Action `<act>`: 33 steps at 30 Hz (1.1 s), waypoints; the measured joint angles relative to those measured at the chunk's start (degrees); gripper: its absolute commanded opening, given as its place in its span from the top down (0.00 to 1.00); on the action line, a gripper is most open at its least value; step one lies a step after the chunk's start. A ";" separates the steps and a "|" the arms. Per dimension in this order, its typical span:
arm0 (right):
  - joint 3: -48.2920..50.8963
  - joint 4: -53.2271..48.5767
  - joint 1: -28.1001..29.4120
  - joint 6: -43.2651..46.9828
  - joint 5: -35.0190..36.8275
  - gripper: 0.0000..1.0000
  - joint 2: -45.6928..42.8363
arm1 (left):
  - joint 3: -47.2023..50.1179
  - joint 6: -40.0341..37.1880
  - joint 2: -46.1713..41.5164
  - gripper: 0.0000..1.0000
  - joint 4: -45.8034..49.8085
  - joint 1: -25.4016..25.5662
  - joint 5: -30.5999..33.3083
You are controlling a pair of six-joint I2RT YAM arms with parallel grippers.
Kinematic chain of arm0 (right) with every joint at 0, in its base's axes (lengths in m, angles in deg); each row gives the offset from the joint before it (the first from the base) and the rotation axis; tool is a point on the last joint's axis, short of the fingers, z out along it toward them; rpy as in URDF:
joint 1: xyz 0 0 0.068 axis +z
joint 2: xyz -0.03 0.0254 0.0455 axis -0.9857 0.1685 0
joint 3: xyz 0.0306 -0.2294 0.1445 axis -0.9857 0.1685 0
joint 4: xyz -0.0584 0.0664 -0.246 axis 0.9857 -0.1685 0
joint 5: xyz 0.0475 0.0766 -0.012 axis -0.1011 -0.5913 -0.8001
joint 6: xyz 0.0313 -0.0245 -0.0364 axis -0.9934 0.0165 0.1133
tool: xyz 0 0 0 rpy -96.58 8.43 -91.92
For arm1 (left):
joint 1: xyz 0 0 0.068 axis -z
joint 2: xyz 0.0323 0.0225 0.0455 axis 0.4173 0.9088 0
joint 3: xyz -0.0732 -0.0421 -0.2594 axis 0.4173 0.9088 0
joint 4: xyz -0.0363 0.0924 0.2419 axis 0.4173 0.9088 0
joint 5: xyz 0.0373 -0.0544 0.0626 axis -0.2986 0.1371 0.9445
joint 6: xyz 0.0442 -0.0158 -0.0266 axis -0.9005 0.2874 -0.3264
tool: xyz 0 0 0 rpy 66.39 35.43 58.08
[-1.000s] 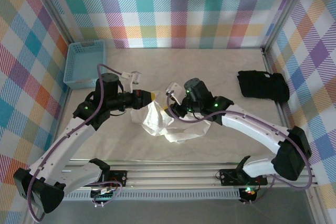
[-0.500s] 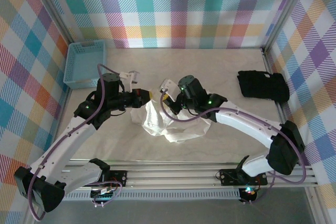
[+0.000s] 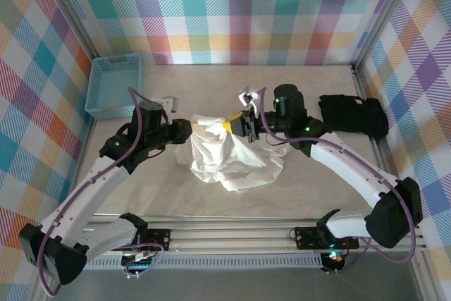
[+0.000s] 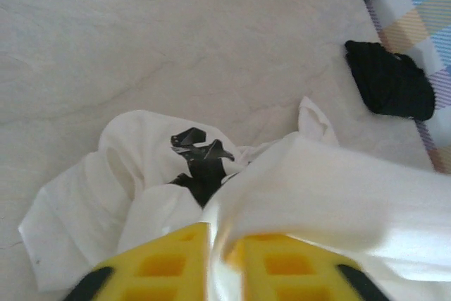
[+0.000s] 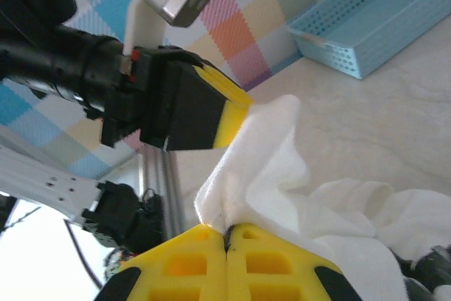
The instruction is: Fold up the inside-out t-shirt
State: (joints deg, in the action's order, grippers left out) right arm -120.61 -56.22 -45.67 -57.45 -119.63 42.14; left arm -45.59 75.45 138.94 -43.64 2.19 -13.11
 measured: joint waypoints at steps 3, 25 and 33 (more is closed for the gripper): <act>-0.04 0.72 -0.70 -2.64 -2.45 1.00 1.53 | 0.52 -1.01 -0.66 0.60 0.15 1.03 1.73; -1.09 0.31 -2.43 -5.29 -3.89 1.00 4.07 | 4.15 8.22 -1.77 0.57 -0.81 16.74 10.16; -2.34 -0.66 -2.75 -5.29 -3.48 1.00 5.70 | 4.22 4.33 -1.01 0.66 -2.40 22.38 10.80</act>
State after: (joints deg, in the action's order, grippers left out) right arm -122.95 -56.88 -48.42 -62.74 -123.10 47.85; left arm -41.37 79.78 137.93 -46.05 24.57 -2.31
